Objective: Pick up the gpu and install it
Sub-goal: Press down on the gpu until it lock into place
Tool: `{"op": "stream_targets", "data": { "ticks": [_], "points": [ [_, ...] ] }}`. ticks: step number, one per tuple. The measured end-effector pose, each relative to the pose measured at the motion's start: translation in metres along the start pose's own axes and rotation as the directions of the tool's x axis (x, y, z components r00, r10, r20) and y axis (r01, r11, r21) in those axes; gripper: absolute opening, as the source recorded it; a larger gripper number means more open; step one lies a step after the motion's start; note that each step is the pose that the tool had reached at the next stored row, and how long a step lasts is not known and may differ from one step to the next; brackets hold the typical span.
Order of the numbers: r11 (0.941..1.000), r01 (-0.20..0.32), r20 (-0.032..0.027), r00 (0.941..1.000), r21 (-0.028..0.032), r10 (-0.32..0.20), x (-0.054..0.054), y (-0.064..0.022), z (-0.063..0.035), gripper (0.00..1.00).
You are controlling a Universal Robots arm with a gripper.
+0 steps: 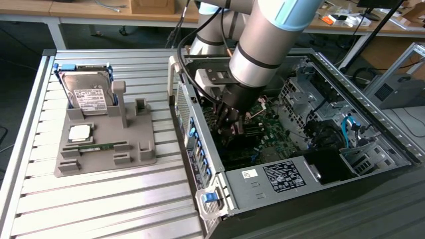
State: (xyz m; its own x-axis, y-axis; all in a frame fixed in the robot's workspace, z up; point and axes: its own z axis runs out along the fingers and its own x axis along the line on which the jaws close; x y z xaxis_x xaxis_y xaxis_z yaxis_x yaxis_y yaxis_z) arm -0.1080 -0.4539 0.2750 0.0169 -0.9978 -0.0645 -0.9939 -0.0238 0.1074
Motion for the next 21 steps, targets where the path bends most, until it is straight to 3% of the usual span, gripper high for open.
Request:
{"op": "stream_targets", "data": {
  "ticks": [4,21],
  "points": [
    [1.0,0.0,-0.001,1.0,-0.0006,0.0,-0.0001,0.0005,-0.0038,0.11],
    [1.0,0.0,-0.0012,1.0,-0.0007,0.0,0.0039,0.0003,-0.0016,0.11]
  ]
}}
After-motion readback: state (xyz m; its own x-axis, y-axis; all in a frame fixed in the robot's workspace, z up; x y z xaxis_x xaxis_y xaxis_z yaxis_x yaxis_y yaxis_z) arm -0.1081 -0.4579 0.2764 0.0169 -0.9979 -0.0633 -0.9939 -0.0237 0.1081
